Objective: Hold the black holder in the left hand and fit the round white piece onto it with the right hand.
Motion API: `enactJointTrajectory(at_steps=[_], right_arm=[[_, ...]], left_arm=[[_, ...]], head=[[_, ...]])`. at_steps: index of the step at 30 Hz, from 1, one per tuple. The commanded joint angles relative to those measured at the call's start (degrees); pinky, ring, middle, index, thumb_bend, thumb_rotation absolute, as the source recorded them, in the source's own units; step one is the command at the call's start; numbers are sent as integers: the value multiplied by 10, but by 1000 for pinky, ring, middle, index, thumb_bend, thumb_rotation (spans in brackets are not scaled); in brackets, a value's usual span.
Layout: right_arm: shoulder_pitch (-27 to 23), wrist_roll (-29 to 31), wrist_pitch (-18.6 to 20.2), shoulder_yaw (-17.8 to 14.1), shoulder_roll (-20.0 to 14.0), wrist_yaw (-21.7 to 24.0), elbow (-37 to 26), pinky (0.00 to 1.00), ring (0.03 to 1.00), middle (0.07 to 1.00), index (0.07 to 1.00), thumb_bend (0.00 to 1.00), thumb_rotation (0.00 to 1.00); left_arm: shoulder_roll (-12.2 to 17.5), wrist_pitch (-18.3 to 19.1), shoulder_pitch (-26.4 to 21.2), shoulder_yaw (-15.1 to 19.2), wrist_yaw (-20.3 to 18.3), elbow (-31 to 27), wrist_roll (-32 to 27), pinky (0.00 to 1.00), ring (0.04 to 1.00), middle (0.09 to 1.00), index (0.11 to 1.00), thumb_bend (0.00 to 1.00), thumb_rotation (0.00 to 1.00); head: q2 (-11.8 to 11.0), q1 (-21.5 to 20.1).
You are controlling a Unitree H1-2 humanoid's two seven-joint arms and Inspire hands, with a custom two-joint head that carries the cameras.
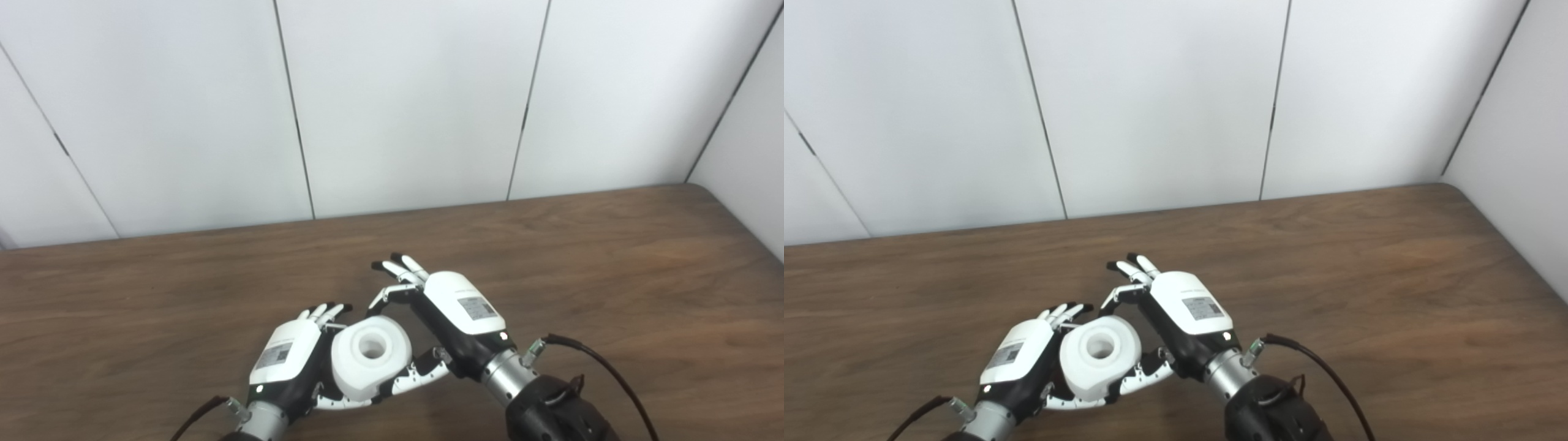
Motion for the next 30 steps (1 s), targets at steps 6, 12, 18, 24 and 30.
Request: enactJointTrajectory(at_steps=[6,12,18,24,30], right_arm=[[-15,-36,16,7,3,40,-10,865,994,931,479,506,144],[-21,-58,18,4,2,53,-2,835,975,913,478,507,145],[-23,-72,22,-3,4,48,19,805,961,904,478,508,145],[-26,-69,21,-11,1,33,46,771,947,897,480,507,144],[-33,-72,34,-17,-2,31,79,762,946,900,481,507,144]], left_arm=[[-7,-6,-14,-2,15,-19,3,1000,978,931,481,516,50],[-10,-8,-11,-2,18,-20,3,1000,973,927,481,516,50],[-11,-7,-11,-3,17,-18,5,1000,978,929,481,516,50],[-13,-3,-10,-4,15,-22,5,1000,982,932,481,516,50],[-13,1,-8,-7,17,-24,5,1000,982,932,482,516,50]], head=[[1,-3],[1,-3],[0,-4],[0,-4],[0,-4]])
